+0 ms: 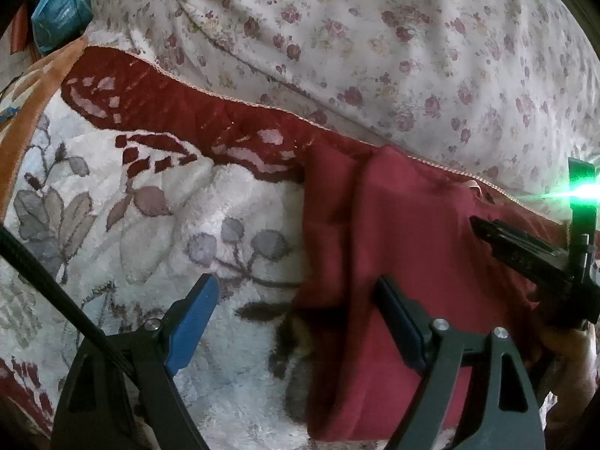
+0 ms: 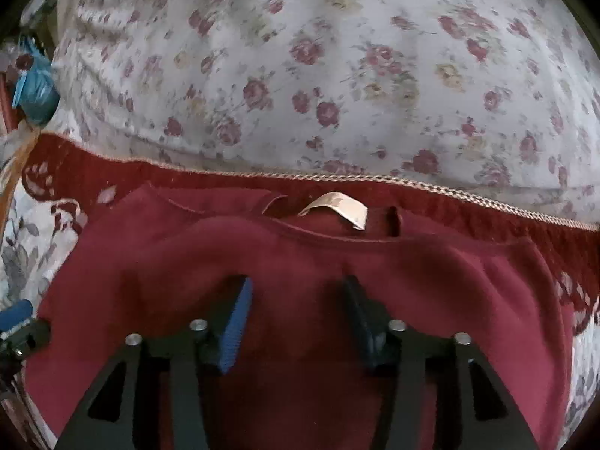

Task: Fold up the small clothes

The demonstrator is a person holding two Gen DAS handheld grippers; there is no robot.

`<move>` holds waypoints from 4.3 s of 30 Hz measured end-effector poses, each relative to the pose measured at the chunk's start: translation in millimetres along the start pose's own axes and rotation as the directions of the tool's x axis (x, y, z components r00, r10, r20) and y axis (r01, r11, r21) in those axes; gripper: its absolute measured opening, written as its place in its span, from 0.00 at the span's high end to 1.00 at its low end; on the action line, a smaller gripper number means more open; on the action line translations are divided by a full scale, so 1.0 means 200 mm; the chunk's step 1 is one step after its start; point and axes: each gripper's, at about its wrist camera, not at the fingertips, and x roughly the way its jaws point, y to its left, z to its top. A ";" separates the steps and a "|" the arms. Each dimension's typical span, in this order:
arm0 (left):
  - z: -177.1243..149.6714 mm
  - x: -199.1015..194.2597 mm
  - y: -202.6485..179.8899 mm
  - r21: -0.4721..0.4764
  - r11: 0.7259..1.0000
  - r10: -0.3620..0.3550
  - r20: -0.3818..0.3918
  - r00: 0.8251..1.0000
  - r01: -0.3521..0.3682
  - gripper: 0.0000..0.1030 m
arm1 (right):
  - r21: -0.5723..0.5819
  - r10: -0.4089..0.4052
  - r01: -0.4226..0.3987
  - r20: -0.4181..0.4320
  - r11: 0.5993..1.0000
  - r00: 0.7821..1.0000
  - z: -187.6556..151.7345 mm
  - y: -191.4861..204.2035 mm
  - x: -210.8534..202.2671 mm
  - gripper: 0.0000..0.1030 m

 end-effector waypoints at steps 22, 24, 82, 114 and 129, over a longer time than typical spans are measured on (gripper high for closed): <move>0.00 0.00 0.01 -0.002 1.000 -0.022 0.009 1.000 0.022 0.11 | 0.011 0.037 -0.037 -0.004 0.999 0.999 0.01 0.05 -0.10 0.30; 0.00 0.00 0.01 -0.003 1.000 -0.011 0.015 1.000 0.011 0.11 | 0.013 0.099 -0.099 0.031 0.995 0.995 0.01 0.11 -0.17 0.23; -0.07 -0.07 -0.11 0.052 0.920 -0.390 0.020 0.921 0.388 0.82 | -0.074 0.243 -0.261 -0.192 0.963 0.951 0.31 0.58 -0.03 0.16; -0.08 0.04 -0.13 0.074 0.962 -0.259 -0.049 0.965 0.262 0.39 | -0.060 0.252 -0.262 -0.143 0.963 0.957 0.20 0.48 -0.03 0.62; -0.09 0.02 -0.14 0.077 0.966 -0.244 -0.055 0.968 0.247 0.48 | -0.043 0.262 -0.269 -0.129 0.962 0.956 0.20 0.45 -0.04 0.62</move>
